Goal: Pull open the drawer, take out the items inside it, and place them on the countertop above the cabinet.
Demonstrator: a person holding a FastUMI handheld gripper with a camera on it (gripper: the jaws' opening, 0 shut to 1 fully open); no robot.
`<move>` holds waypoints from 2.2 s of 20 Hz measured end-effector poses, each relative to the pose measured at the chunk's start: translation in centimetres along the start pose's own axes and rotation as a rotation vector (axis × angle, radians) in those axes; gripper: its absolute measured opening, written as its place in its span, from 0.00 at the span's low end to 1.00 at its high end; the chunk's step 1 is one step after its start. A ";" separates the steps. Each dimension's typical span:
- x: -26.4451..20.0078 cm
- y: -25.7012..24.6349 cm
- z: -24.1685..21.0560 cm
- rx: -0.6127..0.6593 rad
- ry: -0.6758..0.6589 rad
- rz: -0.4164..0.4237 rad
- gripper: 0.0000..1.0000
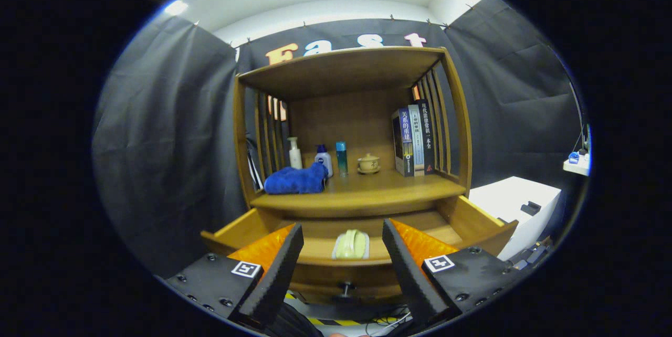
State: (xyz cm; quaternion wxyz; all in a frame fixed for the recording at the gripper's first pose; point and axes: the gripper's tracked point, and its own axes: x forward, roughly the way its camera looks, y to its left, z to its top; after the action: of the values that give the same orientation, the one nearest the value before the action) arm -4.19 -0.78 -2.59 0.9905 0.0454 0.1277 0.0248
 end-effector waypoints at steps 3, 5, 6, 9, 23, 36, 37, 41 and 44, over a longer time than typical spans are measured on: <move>3.4 0.4 3.8 0.157 0.081 -0.001 0.97; 6.6 1.3 4.6 0.267 0.169 0.046 0.97; 8.5 0.9 4.2 0.299 0.217 0.050 0.96; 13.3 -1.3 0.6 0.293 0.363 -0.014 0.96; 17.9 -2.5 -14.9 0.090 0.817 -0.102 0.81; 15.7 -3.6 -13.4 -0.006 0.738 -0.067 0.22; 15.1 -3.5 -12.5 -0.008 0.711 -0.061 0.23; 12.5 -2.7 -9.0 -0.018 0.619 -0.030 0.22; 11.4 -2.0 -5.0 -0.034 0.518 -0.013 0.22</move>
State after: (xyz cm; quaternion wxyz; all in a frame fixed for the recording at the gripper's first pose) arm 5.60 -1.62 -10.47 0.9254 0.0201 0.3770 0.0315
